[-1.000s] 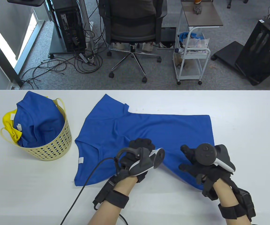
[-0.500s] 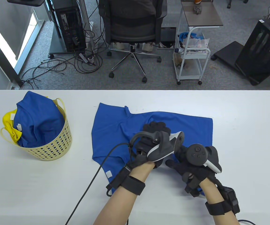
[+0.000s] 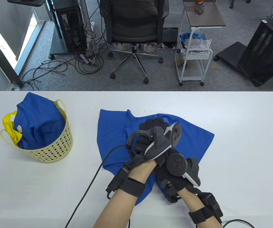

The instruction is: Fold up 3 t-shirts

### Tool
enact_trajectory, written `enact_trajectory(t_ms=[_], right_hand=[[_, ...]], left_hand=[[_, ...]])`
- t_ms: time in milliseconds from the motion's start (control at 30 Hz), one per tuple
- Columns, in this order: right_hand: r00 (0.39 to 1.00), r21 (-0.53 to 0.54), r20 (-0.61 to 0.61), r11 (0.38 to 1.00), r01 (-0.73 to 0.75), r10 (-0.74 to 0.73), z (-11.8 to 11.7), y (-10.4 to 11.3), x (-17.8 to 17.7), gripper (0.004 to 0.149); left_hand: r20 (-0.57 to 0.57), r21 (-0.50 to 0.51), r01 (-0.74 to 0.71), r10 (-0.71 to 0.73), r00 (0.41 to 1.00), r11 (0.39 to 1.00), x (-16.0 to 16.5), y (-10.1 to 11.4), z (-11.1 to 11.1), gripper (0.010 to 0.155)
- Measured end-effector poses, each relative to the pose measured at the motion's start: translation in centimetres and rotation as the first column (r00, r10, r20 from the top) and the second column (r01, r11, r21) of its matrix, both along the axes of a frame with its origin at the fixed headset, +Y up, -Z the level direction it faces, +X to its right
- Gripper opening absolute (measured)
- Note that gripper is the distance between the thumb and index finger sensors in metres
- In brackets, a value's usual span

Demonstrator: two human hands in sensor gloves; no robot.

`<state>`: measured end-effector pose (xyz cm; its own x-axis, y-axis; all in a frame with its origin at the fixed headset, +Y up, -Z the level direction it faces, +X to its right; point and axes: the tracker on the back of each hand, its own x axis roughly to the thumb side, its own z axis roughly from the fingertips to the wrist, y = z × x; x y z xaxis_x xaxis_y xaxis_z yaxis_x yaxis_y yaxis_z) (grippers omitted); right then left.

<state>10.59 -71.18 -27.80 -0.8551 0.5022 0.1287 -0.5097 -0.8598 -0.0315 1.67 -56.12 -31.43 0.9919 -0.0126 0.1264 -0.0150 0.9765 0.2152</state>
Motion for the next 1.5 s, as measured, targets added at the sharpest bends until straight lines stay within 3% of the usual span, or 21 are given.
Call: enact_trajectory(t_ms=[167,267,467,767,933,1233,1400,1500], right_hand=[[0.987,0.050,0.157,0.997,-0.056,0.048,-0.2,-0.2,-0.6,0.066],[0.981,0.022,0.191,0.999,-0.046,0.041,-0.7,-0.4,0.1,0.049],[0.960,-0.037,0.206,0.982,-0.184,0.188,-1.2,-1.3,0.9,0.044],[0.958,-0.073,0.188,0.976,-0.206,0.216,-1.1,-2.2,1.9,0.042],[0.954,-0.005,0.201,0.974,-0.227,0.223,-1.1,-0.5,3.4,0.042],[0.957,0.152,0.241,0.968,-0.202,0.162,-0.5,6.4,7.0,0.042],[0.953,0.181,0.232,0.954,-0.240,0.195,-0.1,8.8,7.6,0.042],[0.952,0.137,0.170,0.951,-0.278,0.254,-0.2,9.6,7.8,0.042]], left_hand=[[-0.035,0.018,-0.003,0.003,0.999,1.000,-1.9,0.5,0.1,0.042],[-0.067,0.037,-0.007,0.010,0.998,0.999,-3.7,1.1,0.1,0.042],[-0.143,0.042,-0.033,0.039,0.989,0.999,-7.0,1.9,-0.2,0.042],[-0.204,0.058,-0.059,0.069,0.976,0.997,-10.6,2.9,0.3,0.042],[-0.248,0.060,-0.076,0.089,0.965,0.995,-13.5,3.2,0.6,0.041],[-0.292,0.034,-0.125,0.129,0.948,0.992,-17.8,2.5,1.2,0.041],[-0.285,0.005,-0.131,0.127,0.950,0.991,-18.8,2.5,1.7,0.041],[-0.274,-0.075,-0.136,0.111,0.955,0.988,-19.2,2.3,2.0,0.041]])
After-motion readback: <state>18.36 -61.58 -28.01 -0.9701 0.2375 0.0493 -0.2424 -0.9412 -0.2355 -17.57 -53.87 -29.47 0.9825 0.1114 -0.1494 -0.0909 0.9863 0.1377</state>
